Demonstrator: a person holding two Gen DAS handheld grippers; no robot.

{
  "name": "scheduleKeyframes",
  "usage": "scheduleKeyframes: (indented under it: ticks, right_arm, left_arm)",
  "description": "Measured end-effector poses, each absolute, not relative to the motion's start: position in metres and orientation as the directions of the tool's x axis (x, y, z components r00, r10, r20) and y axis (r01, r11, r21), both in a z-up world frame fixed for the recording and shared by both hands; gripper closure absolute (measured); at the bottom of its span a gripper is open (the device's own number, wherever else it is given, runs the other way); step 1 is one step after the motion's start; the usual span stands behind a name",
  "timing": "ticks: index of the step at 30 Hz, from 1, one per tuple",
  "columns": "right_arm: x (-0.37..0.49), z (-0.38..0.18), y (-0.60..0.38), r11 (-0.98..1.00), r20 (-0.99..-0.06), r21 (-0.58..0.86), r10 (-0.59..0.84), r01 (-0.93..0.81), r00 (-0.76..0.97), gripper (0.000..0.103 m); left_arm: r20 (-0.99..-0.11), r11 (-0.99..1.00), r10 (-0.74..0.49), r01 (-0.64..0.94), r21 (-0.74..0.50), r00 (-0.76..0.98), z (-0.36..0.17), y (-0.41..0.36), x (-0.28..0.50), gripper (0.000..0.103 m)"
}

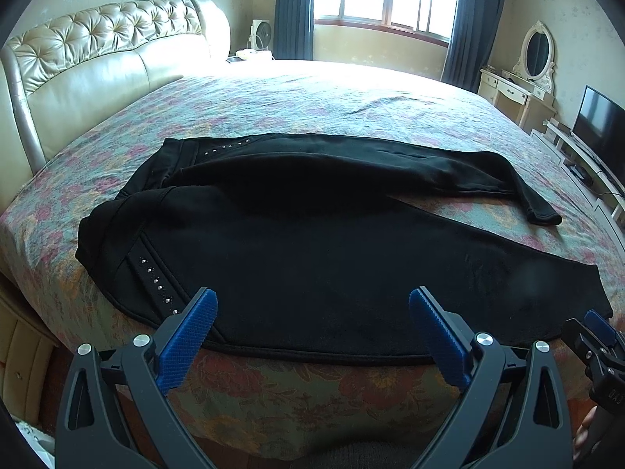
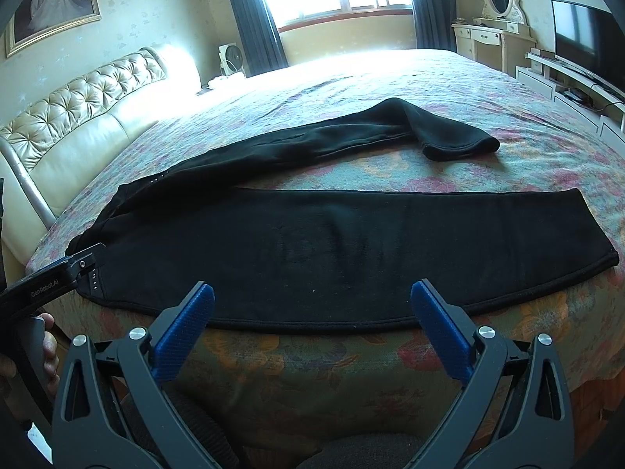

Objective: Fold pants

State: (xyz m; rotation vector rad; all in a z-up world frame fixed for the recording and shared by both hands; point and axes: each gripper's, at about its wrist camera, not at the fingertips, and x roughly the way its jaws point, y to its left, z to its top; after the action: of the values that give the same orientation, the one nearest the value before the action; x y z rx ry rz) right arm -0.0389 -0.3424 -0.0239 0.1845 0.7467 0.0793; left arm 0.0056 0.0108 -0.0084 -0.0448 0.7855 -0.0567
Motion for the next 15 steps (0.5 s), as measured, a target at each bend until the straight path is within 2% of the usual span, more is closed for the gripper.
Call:
scheduleKeyframes:
  ticks: [15]
  right_arm:
    - [-0.036, -0.028, -0.343, 0.978, -0.671, 0.207, 0.151, -0.012, 0.726, 0.002]
  left_arm:
    - [-0.721, 0.994, -0.076, 0.108, -0.002, 0.689, -0.013, 0.001, 0.008, 0.005]
